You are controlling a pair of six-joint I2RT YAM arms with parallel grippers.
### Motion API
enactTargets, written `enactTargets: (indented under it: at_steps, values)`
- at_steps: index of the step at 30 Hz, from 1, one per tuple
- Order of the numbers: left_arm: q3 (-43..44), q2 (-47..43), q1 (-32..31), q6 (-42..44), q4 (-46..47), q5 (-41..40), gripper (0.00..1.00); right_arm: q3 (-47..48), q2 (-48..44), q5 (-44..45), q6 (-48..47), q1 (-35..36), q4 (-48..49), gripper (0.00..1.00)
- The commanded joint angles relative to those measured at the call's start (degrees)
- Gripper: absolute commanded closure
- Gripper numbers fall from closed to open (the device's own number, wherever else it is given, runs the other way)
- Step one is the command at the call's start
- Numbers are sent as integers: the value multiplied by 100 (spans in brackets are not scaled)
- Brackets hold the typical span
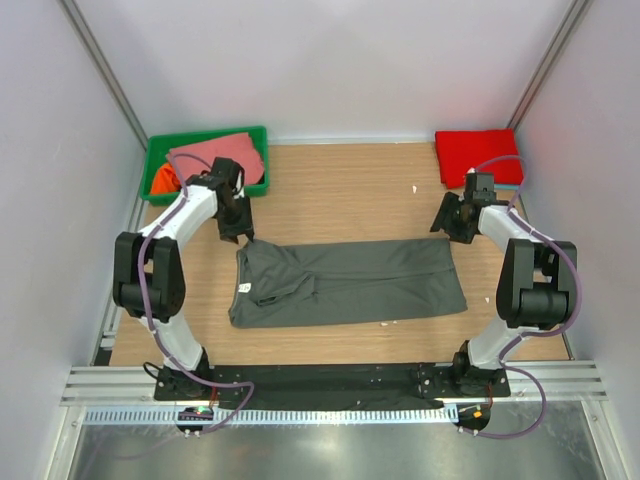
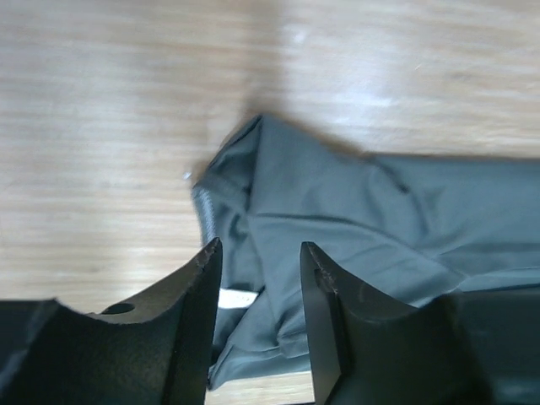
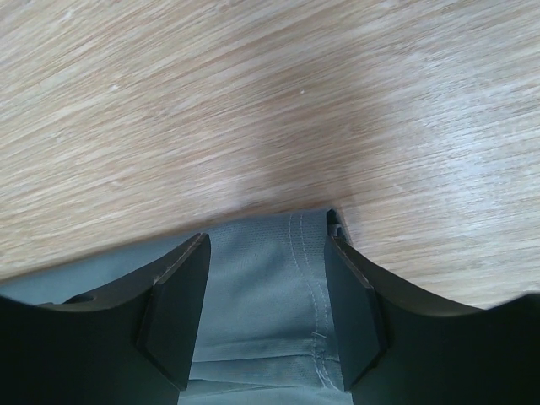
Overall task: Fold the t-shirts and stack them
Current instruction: Fold the tshirt
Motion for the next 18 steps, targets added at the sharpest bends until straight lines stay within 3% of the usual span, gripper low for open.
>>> enactTargets:
  at_steps: [1,10,18]
  values:
    - [546,273,113,-159,235,685,57,134,-181,-129,22,-6,47,38]
    - [881,1126,158,-327,235,846,63,327,205,-129,-207,-6,64,38]
    - [749,1126,158,-380,385,538,62,310,399,-190,-260,-6,134,40]
